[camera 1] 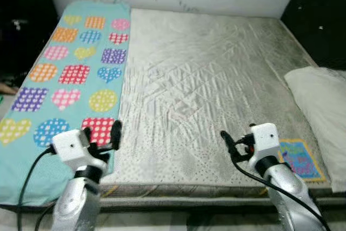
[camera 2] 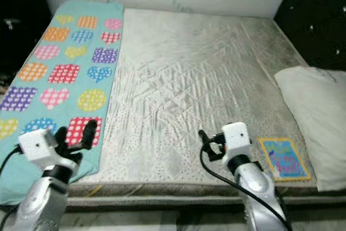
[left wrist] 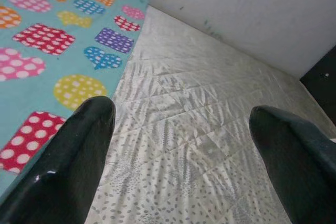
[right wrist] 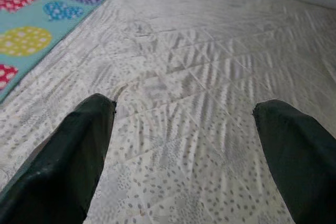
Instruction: Clean up the room
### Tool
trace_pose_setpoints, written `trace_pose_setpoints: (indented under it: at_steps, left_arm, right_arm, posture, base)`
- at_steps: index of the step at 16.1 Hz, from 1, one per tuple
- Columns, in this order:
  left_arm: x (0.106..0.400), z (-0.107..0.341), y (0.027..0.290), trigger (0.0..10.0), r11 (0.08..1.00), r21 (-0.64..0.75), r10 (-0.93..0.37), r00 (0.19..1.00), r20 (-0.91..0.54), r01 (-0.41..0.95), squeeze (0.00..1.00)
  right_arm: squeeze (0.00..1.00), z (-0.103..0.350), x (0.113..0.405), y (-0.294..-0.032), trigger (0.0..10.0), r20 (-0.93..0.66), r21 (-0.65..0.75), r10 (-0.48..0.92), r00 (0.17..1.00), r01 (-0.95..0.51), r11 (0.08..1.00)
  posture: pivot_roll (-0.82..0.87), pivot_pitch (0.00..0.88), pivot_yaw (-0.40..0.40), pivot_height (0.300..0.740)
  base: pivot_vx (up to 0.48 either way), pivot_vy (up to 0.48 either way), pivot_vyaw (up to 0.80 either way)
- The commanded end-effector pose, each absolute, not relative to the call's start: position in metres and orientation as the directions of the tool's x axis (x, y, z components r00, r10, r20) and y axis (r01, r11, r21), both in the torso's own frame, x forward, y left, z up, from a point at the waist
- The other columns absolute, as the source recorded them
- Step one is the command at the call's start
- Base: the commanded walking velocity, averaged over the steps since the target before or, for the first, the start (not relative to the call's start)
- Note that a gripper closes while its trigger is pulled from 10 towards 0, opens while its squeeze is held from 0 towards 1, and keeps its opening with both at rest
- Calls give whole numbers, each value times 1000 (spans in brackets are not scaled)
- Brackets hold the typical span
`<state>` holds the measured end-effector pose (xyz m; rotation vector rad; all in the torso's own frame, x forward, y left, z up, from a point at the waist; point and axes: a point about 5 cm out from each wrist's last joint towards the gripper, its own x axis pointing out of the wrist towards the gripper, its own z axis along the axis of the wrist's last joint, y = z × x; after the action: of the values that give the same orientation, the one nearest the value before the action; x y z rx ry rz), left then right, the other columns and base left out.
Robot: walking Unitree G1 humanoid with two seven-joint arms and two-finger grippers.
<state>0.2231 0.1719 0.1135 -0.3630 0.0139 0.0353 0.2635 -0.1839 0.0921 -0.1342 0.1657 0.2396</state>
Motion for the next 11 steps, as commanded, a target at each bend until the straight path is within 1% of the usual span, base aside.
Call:
trace_pose_setpoints:
  at_steps: [1,5,6,8,11]
  left_arm:
    - [222,114,169,10000,936,-351,25,999,-21,-31,0]
    - [223,111,171,10000,930,-363,49,998,-48,-63,0]
    - [223,111,171,10000,928,-368,48,998,-49,-63,0]
    - [224,111,170,10000,923,-379,43,998,-51,-59,0]
    - [224,112,169,10000,922,-384,44,998,-49,-59,0]
  right_arm:
    - [0,90,261,-190,10000,-189,-125,203,961,-229,965]
    - [0,89,261,-191,10000,-192,-127,201,961,-227,966]
    - [0,89,261,-191,10000,-193,-127,201,960,-227,966]
    - [0,89,262,-190,10000,-194,-127,202,960,-229,965]
    - [0,89,262,-191,10000,-196,-129,200,960,-227,965]
  posture:
    - [-27,60,-69,740]
    - [-26,59,-67,740]
    - [-26,59,-67,740]
    - [-30,71,-69,740]
    - [-31,67,-70,740]
  base:
    - [0,0,0]
    - [0,0,0]
    - [0,341,0]
    - [0,480,0]
    - [0,480,0]
